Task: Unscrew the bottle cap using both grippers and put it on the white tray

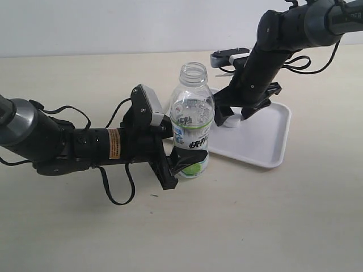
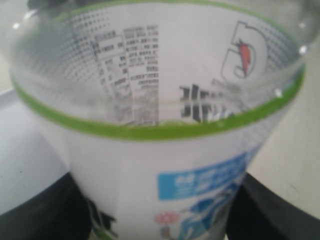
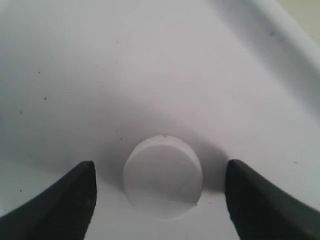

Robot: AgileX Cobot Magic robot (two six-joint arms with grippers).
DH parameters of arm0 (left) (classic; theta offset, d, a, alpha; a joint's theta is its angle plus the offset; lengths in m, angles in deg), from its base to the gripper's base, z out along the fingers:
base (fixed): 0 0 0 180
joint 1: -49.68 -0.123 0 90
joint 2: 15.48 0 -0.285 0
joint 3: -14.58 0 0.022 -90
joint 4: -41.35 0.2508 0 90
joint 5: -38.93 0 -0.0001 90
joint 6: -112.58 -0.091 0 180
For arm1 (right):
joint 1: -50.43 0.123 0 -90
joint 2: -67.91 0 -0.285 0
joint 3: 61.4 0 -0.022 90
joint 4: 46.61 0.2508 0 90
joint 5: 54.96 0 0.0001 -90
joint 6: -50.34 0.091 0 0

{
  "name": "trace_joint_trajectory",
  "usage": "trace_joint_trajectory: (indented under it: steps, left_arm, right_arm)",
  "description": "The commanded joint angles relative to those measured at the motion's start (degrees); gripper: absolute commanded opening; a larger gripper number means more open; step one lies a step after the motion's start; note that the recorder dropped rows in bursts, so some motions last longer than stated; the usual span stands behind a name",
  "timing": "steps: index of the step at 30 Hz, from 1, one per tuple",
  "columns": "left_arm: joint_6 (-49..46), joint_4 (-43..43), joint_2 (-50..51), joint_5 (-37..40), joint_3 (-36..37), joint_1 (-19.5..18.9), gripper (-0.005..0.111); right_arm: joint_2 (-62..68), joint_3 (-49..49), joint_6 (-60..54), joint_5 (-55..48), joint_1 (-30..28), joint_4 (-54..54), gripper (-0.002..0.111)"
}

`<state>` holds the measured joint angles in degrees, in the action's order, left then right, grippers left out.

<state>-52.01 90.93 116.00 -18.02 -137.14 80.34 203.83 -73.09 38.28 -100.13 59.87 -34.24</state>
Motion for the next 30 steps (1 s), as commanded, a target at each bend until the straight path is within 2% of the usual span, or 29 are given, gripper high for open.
trace_joint_trajectory:
  steps: [1, 6, 9, 12, 14, 17, 19, 30]
  left_arm:
    - [-0.14, 0.75, -0.01, 1.19, 0.11, 0.20, 0.000]
    - [-0.14, 0.86, -0.01, 0.70, 0.11, 0.20, 0.000]
    - [-0.14, 1.47, -0.01, 0.21, 0.11, 0.20, 0.009]
    - [-0.04, 2.49, -0.01, -0.30, 0.11, 0.20, 0.032]
    - [1.18, 2.48, -0.01, -0.44, 0.11, 0.20, 0.057]
    - [4.79, 0.78, -0.01, -0.44, 0.11, 0.20, 0.088]
    - [3.98, 2.41, -0.01, -0.33, 0.11, 0.20, 0.106]
    - [4.59, 6.11, -2.03, 0.17, 0.11, -0.34, 0.105]
  right_arm:
    - [-0.07, -0.09, 0.36, -0.38, 0.10, -0.76, 0.074]
    - [-3.99, -0.09, 0.25, -1.79, 0.10, -1.00, 0.074]
    - [-6.94, -0.09, 0.25, -2.28, 0.10, -1.00, 0.074]
    - [-9.84, -0.09, 0.37, -2.62, 0.10, -1.00, 0.074]
    - [-11.56, -0.09, 0.37, -3.35, 0.10, -1.00, 0.074]
    - [-13.62, -0.09, 0.37, -4.47, 0.10, -1.00, 0.074]
    - [-14.79, -0.09, 0.37, -4.84, 0.10, -1.00, 0.074]
    - [-20.23, -0.09, 0.37, -6.94, 0.10, -3.18, 0.074]
